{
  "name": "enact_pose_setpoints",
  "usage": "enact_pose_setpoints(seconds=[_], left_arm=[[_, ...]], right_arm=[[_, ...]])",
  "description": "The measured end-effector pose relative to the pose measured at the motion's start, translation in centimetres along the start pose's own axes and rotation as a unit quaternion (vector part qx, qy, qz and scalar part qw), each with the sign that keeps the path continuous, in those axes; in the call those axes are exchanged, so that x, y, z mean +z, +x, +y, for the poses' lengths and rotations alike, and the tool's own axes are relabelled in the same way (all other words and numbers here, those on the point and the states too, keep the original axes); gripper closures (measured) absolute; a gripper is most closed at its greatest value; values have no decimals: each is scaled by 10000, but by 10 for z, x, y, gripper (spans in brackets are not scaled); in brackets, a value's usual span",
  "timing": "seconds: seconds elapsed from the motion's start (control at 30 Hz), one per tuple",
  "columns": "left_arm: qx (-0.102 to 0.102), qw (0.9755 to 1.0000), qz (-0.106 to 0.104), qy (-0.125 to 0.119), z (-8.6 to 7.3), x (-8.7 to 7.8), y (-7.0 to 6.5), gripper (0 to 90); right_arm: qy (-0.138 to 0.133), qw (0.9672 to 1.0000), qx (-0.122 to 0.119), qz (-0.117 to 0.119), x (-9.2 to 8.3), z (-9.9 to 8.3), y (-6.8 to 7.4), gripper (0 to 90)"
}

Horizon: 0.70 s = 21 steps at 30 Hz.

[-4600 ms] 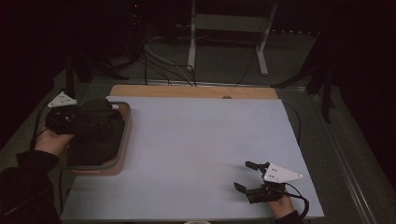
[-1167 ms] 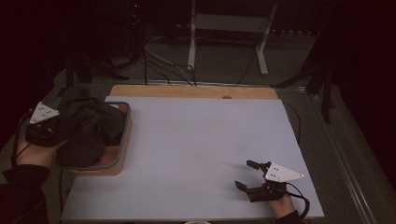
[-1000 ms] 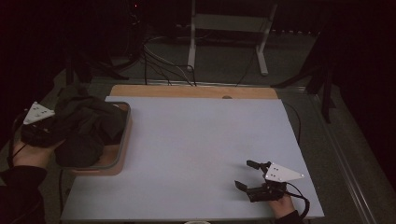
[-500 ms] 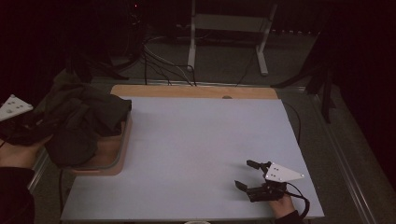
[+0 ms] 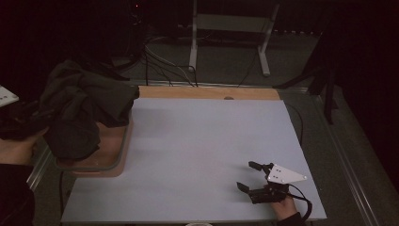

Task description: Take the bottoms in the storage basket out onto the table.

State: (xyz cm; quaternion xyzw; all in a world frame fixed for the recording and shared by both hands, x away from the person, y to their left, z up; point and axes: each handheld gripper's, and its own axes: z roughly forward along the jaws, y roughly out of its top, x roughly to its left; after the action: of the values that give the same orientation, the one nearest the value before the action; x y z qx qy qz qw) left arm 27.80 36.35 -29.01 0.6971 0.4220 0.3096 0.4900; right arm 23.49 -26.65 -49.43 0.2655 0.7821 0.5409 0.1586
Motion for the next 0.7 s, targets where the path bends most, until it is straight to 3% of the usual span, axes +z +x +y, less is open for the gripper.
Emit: enact_pose_setpoints(seconds=[0.4,0.7], left_arm=[[-21,9985,-512,-215,13,16,-19,616],[73,9968,-760,-228,23,29,-33,616]], right_arm=[[-12,10000,0,47,1,0,1,135],[-15,10000,-10,45,1,0,1,135]])
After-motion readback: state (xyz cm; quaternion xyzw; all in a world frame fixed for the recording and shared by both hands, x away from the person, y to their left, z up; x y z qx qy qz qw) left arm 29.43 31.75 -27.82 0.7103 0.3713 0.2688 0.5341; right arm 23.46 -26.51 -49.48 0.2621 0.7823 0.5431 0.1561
